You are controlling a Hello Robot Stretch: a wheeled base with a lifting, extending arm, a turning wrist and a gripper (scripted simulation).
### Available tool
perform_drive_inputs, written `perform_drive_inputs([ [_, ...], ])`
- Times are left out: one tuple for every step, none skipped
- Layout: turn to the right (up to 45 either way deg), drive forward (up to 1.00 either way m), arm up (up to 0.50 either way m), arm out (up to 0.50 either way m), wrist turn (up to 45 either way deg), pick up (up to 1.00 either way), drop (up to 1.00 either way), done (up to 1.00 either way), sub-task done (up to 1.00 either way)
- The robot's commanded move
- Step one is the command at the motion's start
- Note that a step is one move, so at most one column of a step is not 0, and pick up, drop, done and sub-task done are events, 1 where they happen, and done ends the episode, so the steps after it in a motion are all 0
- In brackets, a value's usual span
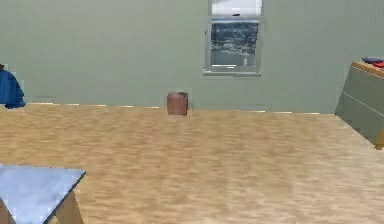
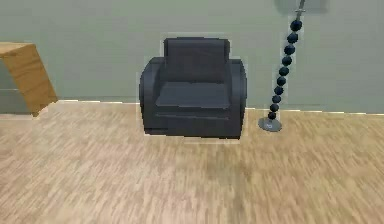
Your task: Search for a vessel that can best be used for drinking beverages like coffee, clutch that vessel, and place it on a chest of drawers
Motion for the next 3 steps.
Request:
perform_drive_inputs([
  [12.0,0.00,0.00,0.00,0.0,0.00,0.00,0.00,0.00],
  [0.0,0.10,0.00,0.00,0.0,0.00,0.00,0.00,0.00],
  [-45.0,0.00,0.00,0.00,0.0,0.00,0.00,0.00,0.00],
])
